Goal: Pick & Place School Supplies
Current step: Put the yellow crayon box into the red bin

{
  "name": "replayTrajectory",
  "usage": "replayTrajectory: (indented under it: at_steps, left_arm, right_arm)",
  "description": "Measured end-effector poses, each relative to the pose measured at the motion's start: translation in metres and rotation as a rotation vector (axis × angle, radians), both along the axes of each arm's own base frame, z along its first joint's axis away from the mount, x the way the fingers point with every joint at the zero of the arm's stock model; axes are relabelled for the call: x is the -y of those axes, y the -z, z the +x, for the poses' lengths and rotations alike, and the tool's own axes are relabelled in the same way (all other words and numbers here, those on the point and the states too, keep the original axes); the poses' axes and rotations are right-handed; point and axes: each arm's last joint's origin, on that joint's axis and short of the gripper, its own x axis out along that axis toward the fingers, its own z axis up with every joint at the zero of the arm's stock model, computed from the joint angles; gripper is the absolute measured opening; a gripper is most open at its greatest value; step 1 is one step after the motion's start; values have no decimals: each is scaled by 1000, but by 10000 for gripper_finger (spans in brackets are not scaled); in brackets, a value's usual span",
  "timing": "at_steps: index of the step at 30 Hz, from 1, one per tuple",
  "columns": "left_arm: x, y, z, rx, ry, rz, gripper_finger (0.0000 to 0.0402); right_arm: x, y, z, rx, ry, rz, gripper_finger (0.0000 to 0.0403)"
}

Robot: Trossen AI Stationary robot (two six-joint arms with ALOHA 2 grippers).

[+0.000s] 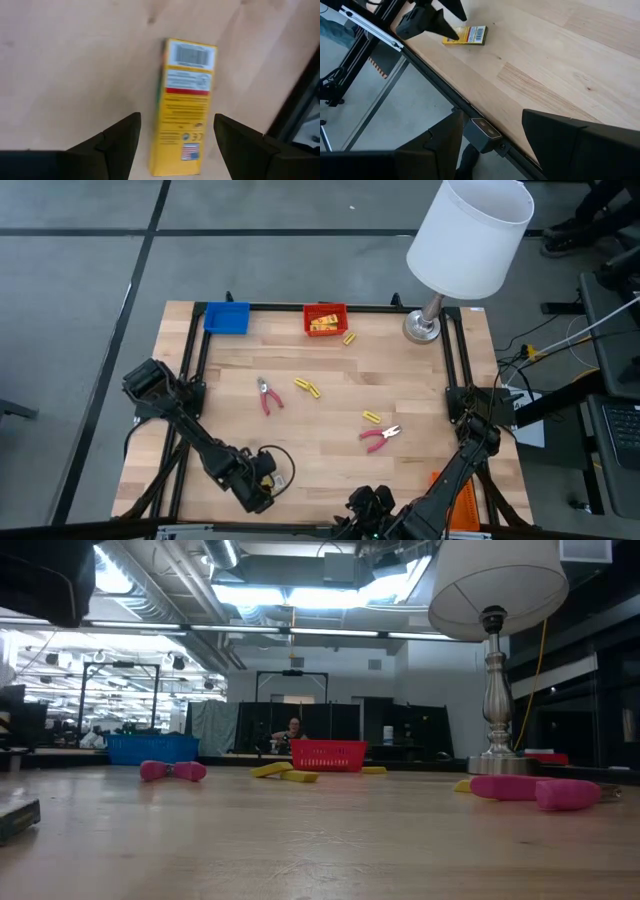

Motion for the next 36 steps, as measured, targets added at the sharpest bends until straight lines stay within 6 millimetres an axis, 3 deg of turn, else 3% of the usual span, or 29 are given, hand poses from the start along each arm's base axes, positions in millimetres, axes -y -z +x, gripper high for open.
replayTrajectory:
  at_steps: [15, 27, 36]
  left_arm:
    - [32, 17, 31, -246, 110, 239, 248]
    - [25, 6, 28, -195, 29, 299, 148]
    - [3, -14, 38, -157, -24, 334, 166]
  right_arm:
    - [-1, 0, -2, 0, 16, 12, 210]
    - [-1, 0, -3, 1, 17, 14, 210]
    - [-1, 0, -3, 6, 19, 10, 210]
